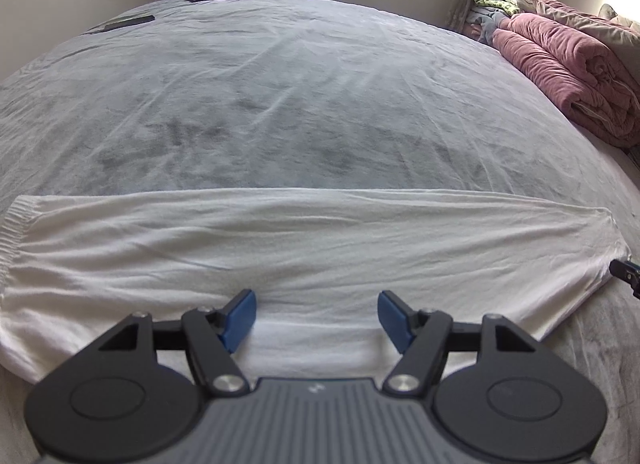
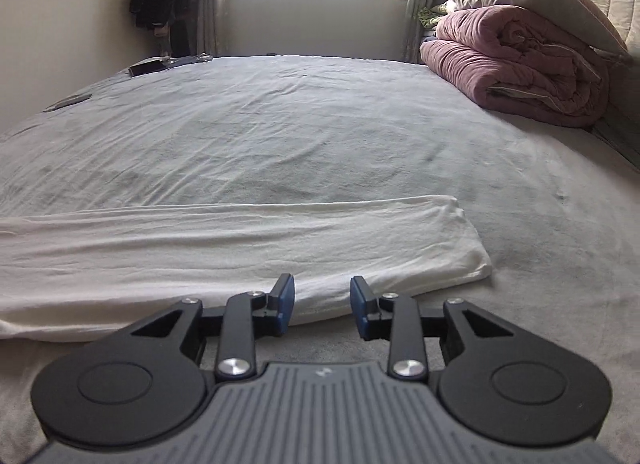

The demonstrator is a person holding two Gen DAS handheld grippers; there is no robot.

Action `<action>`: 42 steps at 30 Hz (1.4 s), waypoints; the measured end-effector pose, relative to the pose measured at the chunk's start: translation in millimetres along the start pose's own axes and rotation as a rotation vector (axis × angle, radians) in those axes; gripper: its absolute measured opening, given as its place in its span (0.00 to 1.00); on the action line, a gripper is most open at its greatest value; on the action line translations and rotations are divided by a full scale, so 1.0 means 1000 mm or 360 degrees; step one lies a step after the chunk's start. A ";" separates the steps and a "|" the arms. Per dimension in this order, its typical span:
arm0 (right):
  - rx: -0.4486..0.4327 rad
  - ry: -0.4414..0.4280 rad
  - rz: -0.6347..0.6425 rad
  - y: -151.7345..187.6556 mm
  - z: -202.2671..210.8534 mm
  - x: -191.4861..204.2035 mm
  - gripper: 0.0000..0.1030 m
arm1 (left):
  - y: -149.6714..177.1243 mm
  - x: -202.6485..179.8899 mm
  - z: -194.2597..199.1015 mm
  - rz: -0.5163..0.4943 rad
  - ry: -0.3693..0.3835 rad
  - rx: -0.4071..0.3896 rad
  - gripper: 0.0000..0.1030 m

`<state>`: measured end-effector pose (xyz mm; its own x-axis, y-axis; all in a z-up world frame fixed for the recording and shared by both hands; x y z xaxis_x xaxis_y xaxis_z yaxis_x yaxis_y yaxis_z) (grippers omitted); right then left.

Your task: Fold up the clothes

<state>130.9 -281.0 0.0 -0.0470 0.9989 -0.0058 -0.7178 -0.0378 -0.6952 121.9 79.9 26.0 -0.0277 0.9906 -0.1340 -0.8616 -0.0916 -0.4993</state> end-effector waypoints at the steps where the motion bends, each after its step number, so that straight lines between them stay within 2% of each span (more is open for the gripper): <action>1: 0.0016 -0.0001 -0.0005 0.005 0.002 0.001 0.33 | 0.000 0.000 0.001 0.0001 -0.0002 -0.0005 0.67; 5: 0.0073 0.0012 0.0005 0.025 0.004 0.012 0.34 | 0.002 0.000 -0.001 0.0004 0.0019 0.0016 0.67; 10: 0.0021 0.0058 0.0037 0.044 0.012 0.035 0.37 | 0.004 0.004 -0.001 0.0011 0.0040 0.0028 0.67; 14: 0.0004 0.0016 0.0088 0.050 0.019 0.056 0.37 | 0.005 0.014 0.020 0.0067 0.0147 0.0055 0.67; 15: 0.0001 0.0006 0.0103 0.052 0.021 0.061 0.37 | 0.007 0.015 0.028 0.0053 0.0191 0.0041 0.67; 17: -0.0007 -0.0016 0.0133 0.055 0.024 0.072 0.37 | 0.013 0.012 0.041 -0.0061 0.0190 -0.0012 0.67; 21: -0.0019 -0.0119 0.0180 0.054 0.025 0.095 0.37 | 0.038 -0.003 0.047 -0.0408 0.0029 -0.0050 0.67; 25: -0.0032 -0.0177 0.0290 0.055 0.025 0.117 0.37 | 0.070 -0.024 0.048 -0.0794 0.0011 -0.0038 0.70; 27: -0.0047 -0.0177 0.0349 0.055 0.024 0.126 0.37 | 0.079 -0.032 0.047 -0.0904 -0.0017 -0.0057 0.77; 28: -0.0052 -0.0180 0.0357 0.055 0.023 0.128 0.37 | 0.083 -0.036 0.045 -0.0950 -0.0038 -0.0064 0.78; 32: -0.0064 -0.0201 0.0358 0.052 0.022 0.132 0.37 | 0.081 -0.038 0.033 -0.1014 -0.0204 -0.0114 0.83; 35: -0.0067 -0.0211 0.0348 0.051 0.021 0.132 0.38 | 0.072 -0.032 0.031 -0.0993 -0.0326 -0.0181 0.83; 37: -0.0071 -0.0210 0.0348 0.051 0.021 0.133 0.38 | 0.066 -0.027 0.032 -0.0953 -0.0329 -0.0206 0.82; 38: -0.0074 -0.0206 0.0350 0.051 0.021 0.134 0.38 | 0.063 -0.024 0.033 -0.0930 -0.0317 -0.0217 0.77; 39: -0.0077 -0.0203 0.0353 0.051 0.021 0.135 0.38 | 0.060 -0.022 0.034 -0.0907 -0.0301 -0.0227 0.60; 42: -0.0083 -0.0201 0.0355 0.052 0.022 0.137 0.38 | 0.052 -0.018 0.036 -0.0826 -0.0207 -0.0231 0.33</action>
<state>71.8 -146.8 -20.8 -0.2889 0.9544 -0.0757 -0.6435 -0.2521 -0.7228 59.0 60.7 33.1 0.3116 0.9129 0.2635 -0.7004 0.4081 -0.5856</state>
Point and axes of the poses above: each gripper's, at about its wrist camera, not at the fingertips, and z roughly against the way its jaws point, x to its left, y to its underside, the point moved 3 cm from there along -z, roughly the way its jaws point, and after that the axes turned 10 degrees about x, right-handed, at the moved point
